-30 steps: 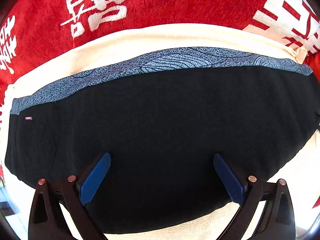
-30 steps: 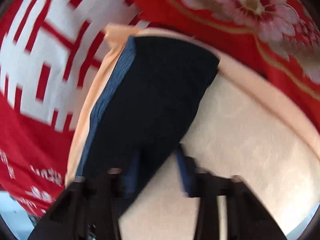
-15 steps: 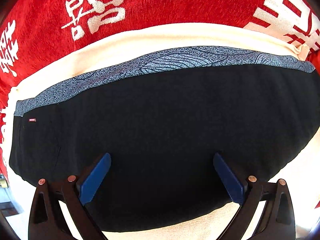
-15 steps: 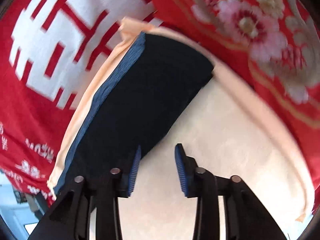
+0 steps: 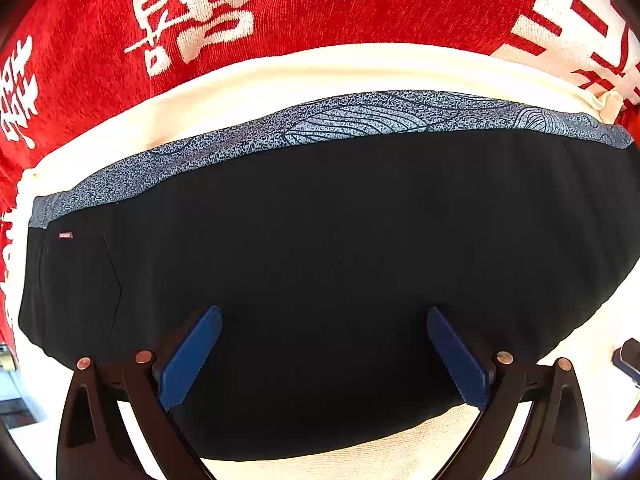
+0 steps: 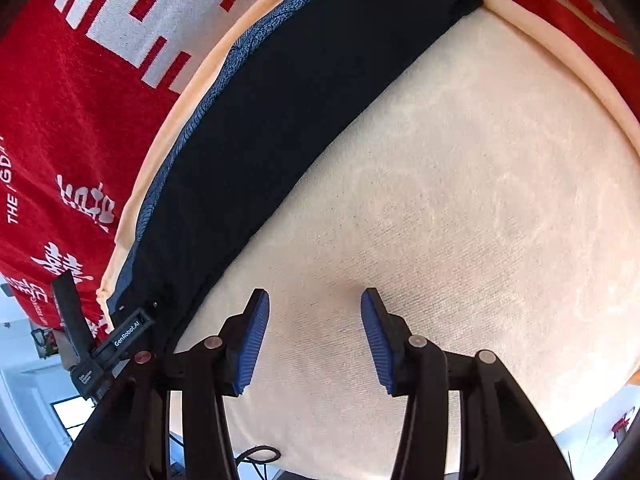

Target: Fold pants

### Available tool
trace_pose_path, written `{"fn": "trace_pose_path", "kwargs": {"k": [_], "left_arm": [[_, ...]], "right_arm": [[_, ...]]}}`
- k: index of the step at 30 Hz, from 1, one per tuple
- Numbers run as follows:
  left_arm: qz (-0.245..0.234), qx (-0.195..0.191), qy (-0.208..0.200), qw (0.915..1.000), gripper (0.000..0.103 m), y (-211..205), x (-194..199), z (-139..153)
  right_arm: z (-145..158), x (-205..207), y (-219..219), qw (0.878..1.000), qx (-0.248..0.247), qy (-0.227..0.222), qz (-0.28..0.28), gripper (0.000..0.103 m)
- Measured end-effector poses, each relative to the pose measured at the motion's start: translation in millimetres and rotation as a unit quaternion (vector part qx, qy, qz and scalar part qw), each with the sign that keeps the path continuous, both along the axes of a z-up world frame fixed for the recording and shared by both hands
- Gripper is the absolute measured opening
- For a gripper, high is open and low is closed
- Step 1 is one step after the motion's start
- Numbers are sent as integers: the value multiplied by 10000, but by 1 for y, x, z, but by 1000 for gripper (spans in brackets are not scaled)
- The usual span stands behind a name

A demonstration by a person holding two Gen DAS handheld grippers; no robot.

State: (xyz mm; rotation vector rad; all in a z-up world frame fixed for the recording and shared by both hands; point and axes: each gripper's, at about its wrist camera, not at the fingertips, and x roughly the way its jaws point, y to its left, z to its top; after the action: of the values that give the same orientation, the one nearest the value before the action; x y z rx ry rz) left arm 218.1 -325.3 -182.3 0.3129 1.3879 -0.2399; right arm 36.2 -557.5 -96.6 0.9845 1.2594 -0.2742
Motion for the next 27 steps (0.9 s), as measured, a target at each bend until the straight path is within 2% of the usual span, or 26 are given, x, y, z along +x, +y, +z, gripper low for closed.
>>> {"fn": "trace_pose_path", "kwargs": {"k": [5, 12, 27], "left_arm": [[-53, 92, -30, 9999, 103, -4, 3, -1], [-57, 243, -91, 9996, 103, -8, 1, 1], [-12, 847, -200, 9962, 103, -34, 4, 5]], "right_arm": [[-2, 8, 17, 9997, -85, 55, 202, 57], [-3, 1, 26, 9995, 143, 43, 275, 62], [-8, -17, 5, 9985, 484, 59, 253, 64]]}}
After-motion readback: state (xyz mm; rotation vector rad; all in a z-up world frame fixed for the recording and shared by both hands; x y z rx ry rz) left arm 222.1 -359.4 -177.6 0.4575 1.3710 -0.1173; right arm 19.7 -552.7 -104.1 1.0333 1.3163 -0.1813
